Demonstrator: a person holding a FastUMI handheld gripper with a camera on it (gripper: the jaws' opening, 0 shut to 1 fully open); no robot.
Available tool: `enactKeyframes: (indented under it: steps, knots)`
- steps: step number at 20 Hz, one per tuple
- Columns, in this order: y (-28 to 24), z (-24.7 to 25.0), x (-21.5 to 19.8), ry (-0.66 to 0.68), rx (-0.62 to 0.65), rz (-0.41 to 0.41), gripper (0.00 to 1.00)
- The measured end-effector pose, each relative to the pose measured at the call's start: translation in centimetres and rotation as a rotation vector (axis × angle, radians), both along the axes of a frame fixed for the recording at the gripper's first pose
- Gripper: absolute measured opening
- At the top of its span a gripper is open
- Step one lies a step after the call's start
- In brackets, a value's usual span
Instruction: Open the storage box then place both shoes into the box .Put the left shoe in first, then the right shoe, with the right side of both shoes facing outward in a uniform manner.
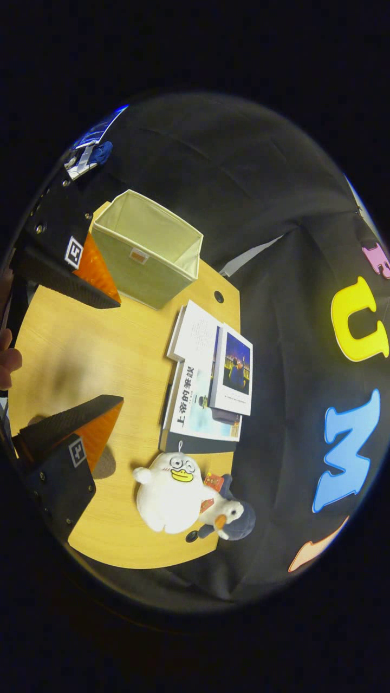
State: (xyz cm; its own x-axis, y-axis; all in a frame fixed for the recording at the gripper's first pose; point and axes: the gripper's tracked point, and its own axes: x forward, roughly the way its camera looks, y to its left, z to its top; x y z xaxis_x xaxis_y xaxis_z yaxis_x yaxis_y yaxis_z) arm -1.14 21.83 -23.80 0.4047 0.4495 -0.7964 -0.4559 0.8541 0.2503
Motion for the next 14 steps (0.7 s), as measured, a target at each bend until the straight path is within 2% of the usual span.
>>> enactKeyframes:
  steps: [7,14]
  knots:
    - [-6.9,-3.4,-0.6,-0.013,-0.043,-0.053,0.97]
    - [-14.8,-8.5,-2.2,0.058,-0.112,-0.208,0.97]
